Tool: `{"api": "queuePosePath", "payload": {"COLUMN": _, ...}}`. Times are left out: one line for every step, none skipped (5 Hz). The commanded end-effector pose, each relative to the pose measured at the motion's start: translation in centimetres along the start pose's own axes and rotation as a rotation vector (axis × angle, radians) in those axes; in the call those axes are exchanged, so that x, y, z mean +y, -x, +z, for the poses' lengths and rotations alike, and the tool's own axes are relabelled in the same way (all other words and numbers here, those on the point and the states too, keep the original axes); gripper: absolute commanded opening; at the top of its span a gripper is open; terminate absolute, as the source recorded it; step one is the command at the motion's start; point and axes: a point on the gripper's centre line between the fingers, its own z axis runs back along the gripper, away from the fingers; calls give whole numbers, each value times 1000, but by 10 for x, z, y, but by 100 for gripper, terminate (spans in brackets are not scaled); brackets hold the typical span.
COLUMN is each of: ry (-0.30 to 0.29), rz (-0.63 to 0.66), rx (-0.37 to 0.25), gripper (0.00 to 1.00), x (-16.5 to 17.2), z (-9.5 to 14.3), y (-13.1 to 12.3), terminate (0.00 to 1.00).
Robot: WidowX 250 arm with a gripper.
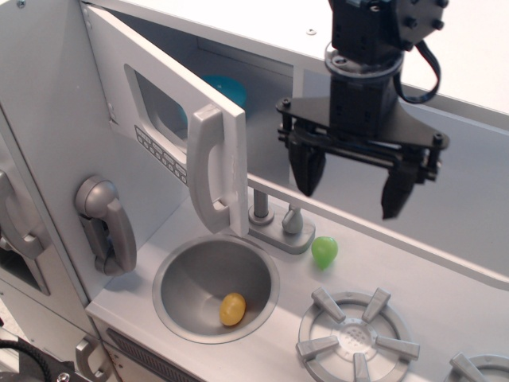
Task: Open microwave
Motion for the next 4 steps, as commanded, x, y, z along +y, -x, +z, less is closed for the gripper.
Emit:
{"api": "queuePosePath", "payload": {"ry": -30, "rz": 104, "rx": -134, "gripper": 100, "x": 44, "z": 13, "y": -57, "terminate": 0}}
{"api": "queuePosePath", "payload": {"ry": -53, "rz": 123, "rx": -147, "gripper": 100, "x": 63, "z": 12, "y": -60, "terminate": 0}}
{"api": "queuePosePath", "payload": {"ry": -87, "rz": 84, "rx": -143, "gripper": 100, "x": 83, "z": 10, "y": -46, "terminate": 0}}
{"api": "queuePosePath", "payload": {"ry": -105, "rz": 51, "rx": -142, "gripper": 100, "x": 102, "z": 9, "y": -25, "terminate": 0}}
